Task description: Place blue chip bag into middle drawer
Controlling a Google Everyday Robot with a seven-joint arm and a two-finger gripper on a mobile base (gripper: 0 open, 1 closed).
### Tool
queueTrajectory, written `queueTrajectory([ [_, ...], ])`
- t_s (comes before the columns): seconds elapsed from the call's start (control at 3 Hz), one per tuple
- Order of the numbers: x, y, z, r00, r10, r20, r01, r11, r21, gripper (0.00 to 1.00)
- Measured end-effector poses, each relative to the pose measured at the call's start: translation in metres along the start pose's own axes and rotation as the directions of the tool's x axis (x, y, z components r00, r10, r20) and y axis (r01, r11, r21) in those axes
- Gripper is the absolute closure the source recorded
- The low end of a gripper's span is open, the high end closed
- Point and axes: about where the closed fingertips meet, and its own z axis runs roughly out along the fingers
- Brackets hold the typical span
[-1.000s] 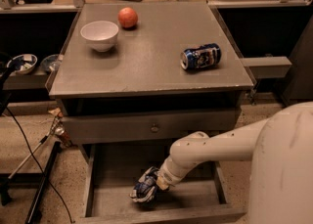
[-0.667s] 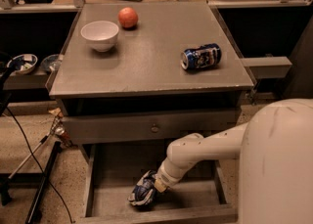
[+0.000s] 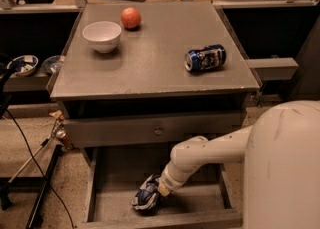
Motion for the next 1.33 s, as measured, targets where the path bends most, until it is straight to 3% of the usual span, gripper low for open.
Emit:
queueTrajectory([
  [0.33, 0.0, 0.0, 0.0, 1.0, 0.0, 0.0, 0.0, 1.0, 0.0, 0.42],
  [1.0, 0.0, 0.0, 0.0, 1.0, 0.0, 0.0, 0.0, 1.0, 0.0, 0.0],
  [1.33, 0.0, 0.0, 0.0001, 1.0, 0.0, 0.0, 0.0, 1.0, 0.0, 0.0],
])
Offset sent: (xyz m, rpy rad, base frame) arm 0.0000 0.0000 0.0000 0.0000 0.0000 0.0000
